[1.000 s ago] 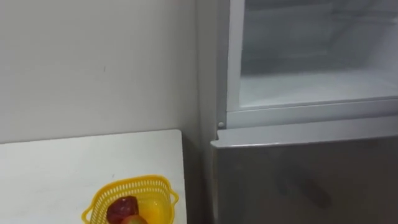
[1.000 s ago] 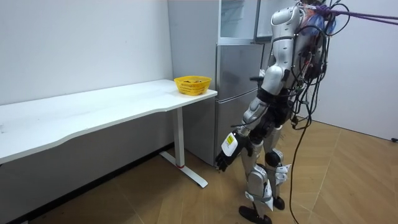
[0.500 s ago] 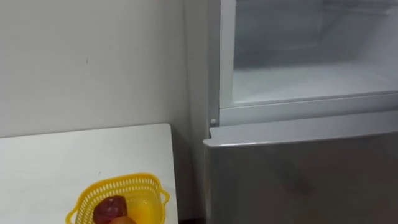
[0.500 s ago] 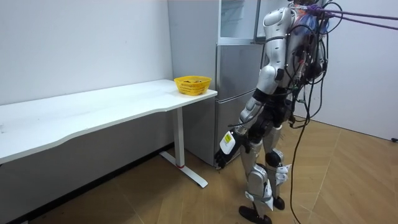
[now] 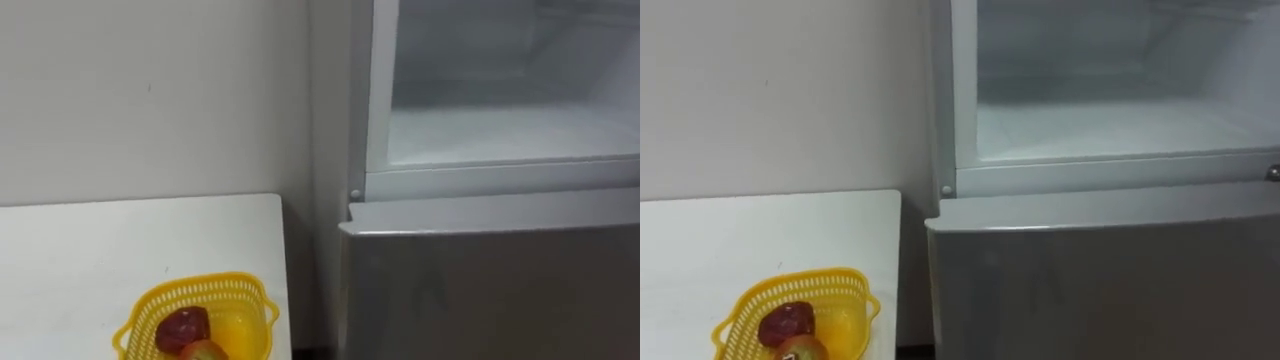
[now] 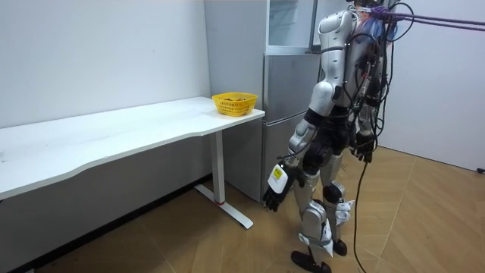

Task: Retrieve from the upper fridge

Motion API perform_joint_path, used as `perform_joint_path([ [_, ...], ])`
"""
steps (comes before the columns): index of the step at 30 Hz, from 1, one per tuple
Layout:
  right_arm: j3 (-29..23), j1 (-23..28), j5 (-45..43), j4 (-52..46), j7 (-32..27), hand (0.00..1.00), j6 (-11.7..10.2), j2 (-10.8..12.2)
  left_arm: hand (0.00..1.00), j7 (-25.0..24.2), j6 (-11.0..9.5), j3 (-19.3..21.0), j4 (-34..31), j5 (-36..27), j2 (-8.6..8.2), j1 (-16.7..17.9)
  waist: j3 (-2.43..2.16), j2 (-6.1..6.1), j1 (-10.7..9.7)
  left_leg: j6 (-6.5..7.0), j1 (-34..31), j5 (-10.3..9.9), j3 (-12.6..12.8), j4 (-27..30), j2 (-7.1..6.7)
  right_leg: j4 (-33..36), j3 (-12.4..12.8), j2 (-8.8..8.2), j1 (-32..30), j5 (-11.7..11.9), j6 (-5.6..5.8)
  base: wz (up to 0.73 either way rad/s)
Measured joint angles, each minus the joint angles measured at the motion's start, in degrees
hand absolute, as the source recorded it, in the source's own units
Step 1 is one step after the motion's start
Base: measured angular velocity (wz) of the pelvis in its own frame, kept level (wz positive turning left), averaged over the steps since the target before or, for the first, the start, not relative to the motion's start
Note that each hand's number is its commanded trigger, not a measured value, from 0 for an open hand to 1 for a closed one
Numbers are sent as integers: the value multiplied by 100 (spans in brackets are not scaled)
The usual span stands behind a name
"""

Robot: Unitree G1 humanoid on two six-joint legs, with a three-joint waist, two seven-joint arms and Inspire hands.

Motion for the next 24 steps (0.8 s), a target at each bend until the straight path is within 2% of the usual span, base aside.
perform_joint_path([
  [2, -107, -142, 206, 20, 126, 0, 3, 1, 0, -4, 41, 19, -3, 1, -2, 53, -5, 18, -8, 3, -19, -3, -3, 35, -1, 2, 0, 3, 1, 13, 5, 5],
  [6, -346, -366, 1539, 153, 376, 0, -9, 6, 0, -17, 81, 290, -12, -13, -21, 51, -4, 81, 4, -9, 44, -10, -68, 27, -1, -4, -4, 15, 90, 14, 4, 9],
  [8, -650, -405, 2155, 173, 471, 0, -4, 46, 0, -20, 77, 457, -44, -6, -65, 55, -5, 118, -46, -18, 41, -17, -108, 27, 2, -36, -51, 18, 117, 14, 3, 8],
  [10, -1211, -399, 3356, 238, 558, 0, 53, 84, 0, -19, 71, 703, -114, -14, -104, 68, -5, 147, -88, -27, 25, -21, -134, 28, 7, -84, -89, 25, 151, 21, -11, 8],
  [14, -2110, -428, 4844, 320, 502, 0, 117, 75, 0, 48, 69, 1035, -149, -23, -62, 76, -11, 151, -241, -35, 29, -26, -153, 52, 8, -85, -148, 22, 198, 10, -24, 2],
  [16, -2600, -466, 5577, 319, 377, 0, 116, 66, 0, 105, 69, 1110, -133, -69, -54, 61, -35, 109, -371, -34, 27, -26, -147, 47, 3, -80, -145, 19, 198, 5, -25, 0],
  [18, -2970, -501, 5919, 289, 239, 0, 104, 61, 0, 146, 70, 1186, -139, -79, -53, 54, -48, 85, -436, -34, 37, -25, -134, 48, 4, -75, -137, 20, 208, 4, -25, 0],
  [24, -3739, -628, 6673, -734, -617, 0, -66, 9, 0, 136, 94, 1251, -255, -118, -25, 38, -49, -20, -535, -34, 62, -21, -81, 24, 6, -62, -63, 21, 187, 1, -24, -4],
])
